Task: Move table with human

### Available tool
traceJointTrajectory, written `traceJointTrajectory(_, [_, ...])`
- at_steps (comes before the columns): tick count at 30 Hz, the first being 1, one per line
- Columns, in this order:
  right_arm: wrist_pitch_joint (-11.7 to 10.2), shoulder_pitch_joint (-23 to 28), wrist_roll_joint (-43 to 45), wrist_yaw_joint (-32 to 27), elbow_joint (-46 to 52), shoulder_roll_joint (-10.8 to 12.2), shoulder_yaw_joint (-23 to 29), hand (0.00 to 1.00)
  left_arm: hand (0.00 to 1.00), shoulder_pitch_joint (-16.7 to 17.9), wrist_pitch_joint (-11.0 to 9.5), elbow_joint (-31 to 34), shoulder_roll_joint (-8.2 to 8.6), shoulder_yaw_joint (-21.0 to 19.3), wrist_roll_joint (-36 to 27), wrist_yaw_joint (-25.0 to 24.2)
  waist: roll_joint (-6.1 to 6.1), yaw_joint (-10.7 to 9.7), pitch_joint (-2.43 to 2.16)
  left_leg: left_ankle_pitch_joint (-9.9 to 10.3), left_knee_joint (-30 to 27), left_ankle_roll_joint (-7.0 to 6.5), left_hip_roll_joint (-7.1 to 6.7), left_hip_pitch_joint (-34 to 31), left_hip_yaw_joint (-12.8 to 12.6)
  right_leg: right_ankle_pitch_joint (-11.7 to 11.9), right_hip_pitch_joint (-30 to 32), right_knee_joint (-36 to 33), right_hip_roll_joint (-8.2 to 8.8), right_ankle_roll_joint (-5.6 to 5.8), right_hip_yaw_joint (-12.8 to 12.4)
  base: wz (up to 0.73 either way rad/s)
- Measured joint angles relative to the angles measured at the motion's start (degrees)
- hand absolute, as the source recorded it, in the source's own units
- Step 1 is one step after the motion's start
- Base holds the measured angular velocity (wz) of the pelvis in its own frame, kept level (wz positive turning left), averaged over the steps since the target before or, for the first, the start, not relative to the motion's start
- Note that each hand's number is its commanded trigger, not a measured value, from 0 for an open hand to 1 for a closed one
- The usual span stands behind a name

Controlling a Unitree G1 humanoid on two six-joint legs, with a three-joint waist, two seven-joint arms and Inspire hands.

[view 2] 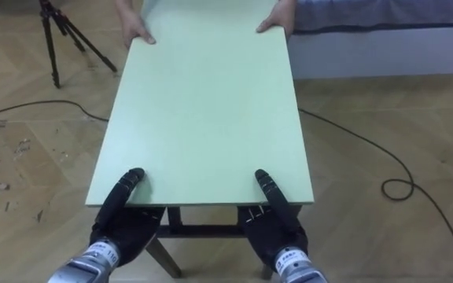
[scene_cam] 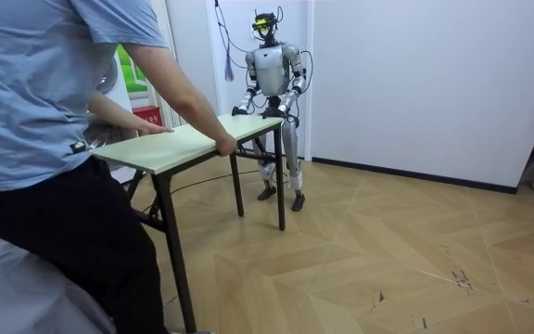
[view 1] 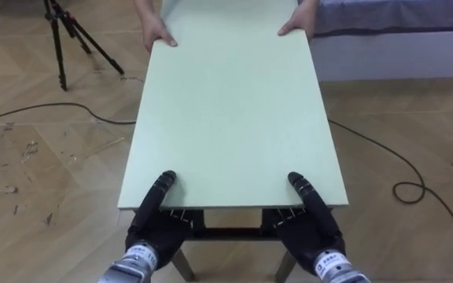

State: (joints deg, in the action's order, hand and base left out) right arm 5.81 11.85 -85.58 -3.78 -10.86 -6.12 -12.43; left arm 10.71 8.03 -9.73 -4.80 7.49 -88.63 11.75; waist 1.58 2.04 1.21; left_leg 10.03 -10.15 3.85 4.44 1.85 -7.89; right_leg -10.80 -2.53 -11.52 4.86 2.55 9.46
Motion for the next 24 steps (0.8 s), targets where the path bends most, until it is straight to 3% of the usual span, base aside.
traceJointTrajectory(3, [0.0, 0.0, 0.0, 0.2, 0.0, 0.1, 0.0, 1.0, 1.0, 0.2, -0.1, 0.0, 0.15, 0.0, 0.1, -0.4, 0.06, 0.0, -0.06, 0.0, 0.4, 0.0, 0.01, 1.0, -0.1, 0.0, -0.7, 0.0, -0.02, 0.0, 0.0, 0.0])
traceJointTrajectory(8, [-0.8, -0.2, 0.2, 1.3, 1.1, 1.4, 0.1, 1.0, 1.0, 0.2, -1.9, 0.7, 1.08, 0.0, 1.7, -2.4, 0.06, 0.0, -0.1, 0.0, 0.5, -0.01, 0.01, 1.3, -0.1, 0.0, -1.0, -0.1, -0.02, 0.01, 0.1, 0.0])
traceJointTrajectory(18, [-1.5, -1.6, 0.6, 2.4, 2.1, 1.0, 0.2, 1.0, 1.0, 0.2, -4.9, 2.0, 2.05, 1.6, 3.2, -4.2, -0.2, -0.1, -0.25, 0.0, 0.3, -0.02, 0.01, 1.3, -0.1, 0.0, -1.0, -0.2, -0.01, 0.01, 0.2, 0.0])
traceJointTrajectory(24, [-2.1, 1.2, 0.1, 1.9, 8.1, 0.0, 0.0, 1.0, 1.0, 3.5, -5.8, 6.8, 3.1, 2.3, 3.2, -5.8, -0.49, -0.2, -0.41, 0.0, 0.8, -0.02, -0.02, 1.1, -0.2, 0.0, -0.6, -0.2, -0.01, 0.01, 0.1, 0.0])
